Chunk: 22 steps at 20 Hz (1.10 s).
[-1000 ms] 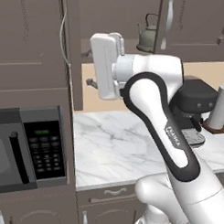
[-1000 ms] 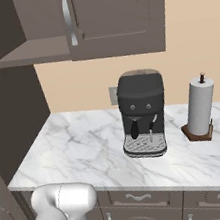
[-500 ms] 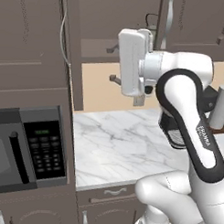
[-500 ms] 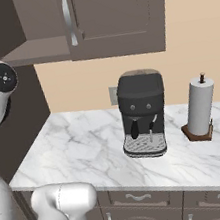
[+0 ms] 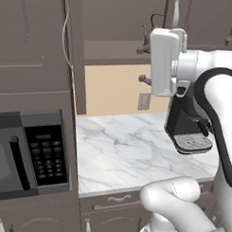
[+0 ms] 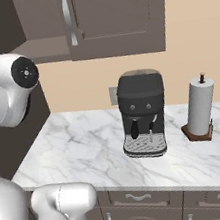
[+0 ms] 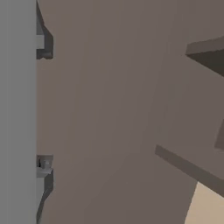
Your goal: Open the cabinet, pick the kettle from the cabinet, and place it in the sink.
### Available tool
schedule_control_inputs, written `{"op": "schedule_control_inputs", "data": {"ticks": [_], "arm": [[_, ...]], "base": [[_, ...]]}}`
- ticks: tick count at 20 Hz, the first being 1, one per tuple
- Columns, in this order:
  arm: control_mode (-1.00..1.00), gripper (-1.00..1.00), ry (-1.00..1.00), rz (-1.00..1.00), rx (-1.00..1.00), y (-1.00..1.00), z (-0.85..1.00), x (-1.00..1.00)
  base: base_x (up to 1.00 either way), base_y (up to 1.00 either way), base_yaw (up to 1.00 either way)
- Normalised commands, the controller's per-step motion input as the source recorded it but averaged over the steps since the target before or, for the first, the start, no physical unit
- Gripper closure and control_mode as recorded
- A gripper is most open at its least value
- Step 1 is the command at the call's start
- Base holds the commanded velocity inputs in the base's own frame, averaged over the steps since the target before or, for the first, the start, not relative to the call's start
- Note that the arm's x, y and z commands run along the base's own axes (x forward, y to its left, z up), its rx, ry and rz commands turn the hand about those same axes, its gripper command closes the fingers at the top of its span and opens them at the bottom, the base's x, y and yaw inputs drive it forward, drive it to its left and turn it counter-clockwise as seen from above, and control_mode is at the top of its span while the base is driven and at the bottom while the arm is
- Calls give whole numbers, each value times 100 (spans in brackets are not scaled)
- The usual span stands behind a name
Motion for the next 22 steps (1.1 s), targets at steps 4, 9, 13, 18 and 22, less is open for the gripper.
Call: {"op": "schedule_control_inputs", "data": {"ticks": [4,9,13,18,22], "arm": [[-100,-100,0,-5,-22,-53,1,-6],[-100,-100,-1,-4,-25,-51,1,-5],[-100,-100,-9,-4,-32,-44,3,-4],[-100,-100,-17,-6,-38,-37,0,0],[-100,-100,-11,-6,-46,-28,0,0]], "base": [[0,0,0],[0,0,0],[0,0,0],[0,0,0],[0,0,0]]}}
